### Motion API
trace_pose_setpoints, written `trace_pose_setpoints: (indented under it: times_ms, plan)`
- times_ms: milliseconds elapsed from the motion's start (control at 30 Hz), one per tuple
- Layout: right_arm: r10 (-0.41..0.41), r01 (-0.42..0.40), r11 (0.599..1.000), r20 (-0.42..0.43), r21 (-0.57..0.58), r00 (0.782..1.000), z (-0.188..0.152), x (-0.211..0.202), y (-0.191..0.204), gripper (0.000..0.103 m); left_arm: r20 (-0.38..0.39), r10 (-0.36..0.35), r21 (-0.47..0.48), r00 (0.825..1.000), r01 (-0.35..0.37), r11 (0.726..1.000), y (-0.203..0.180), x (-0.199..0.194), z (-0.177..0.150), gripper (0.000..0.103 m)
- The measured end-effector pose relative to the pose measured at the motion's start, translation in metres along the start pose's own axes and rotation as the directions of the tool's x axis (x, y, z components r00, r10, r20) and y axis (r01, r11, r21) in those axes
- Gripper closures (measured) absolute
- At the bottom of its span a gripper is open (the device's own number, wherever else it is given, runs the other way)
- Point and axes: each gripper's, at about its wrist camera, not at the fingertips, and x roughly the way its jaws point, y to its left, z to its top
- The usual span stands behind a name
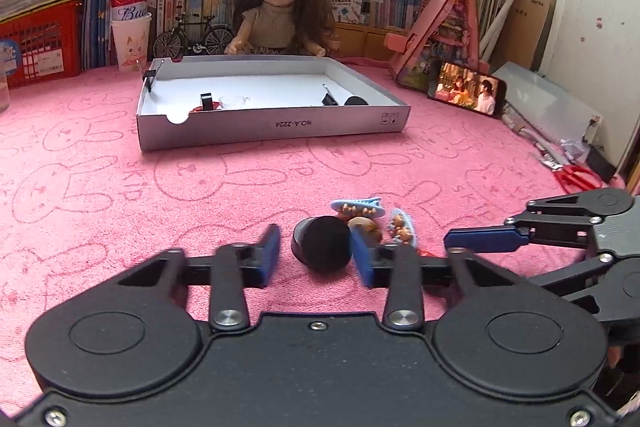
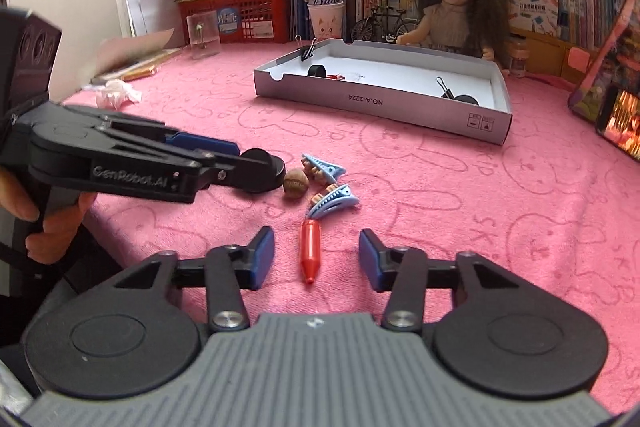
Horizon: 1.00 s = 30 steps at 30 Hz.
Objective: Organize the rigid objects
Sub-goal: 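Close left tool on another black disc while right tool grasps a second red marker, then carry the disc in left tool and marker in right tool over the tray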
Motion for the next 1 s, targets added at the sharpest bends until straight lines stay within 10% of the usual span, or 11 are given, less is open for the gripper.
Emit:
trace_pose_setpoints:
  times_ms: [67,333,733,1000]
  plan:
    - [-0.035,0.035,0.999,0.004,-0.015,0.999,0.000,-0.001,0.001,0.090,0.022,0.014,-0.001,1.000,-0.014,1.000,-0.003,-0.001,0.002,0.083]
    - [-0.128,0.126,0.990,0.018,0.067,0.992,0.006,-0.001,-0.018,0.090,0.040,0.037,0.000,0.998,-0.037,0.999,-0.001,-0.006,0.008,0.098]
    - [-0.150,0.147,0.982,0.018,0.119,0.989,0.001,-0.004,-0.031,0.090,0.075,0.011,0.126,0.997,-0.021,0.992,-0.025,-0.005,-0.004,0.069]
    - [-0.153,0.148,0.984,0.042,0.096,0.987,-0.004,-0.010,-0.029,0.061,0.099,0.055,0.216,0.994,-0.075,0.974,-0.040,0.002,-0.010,0.067]
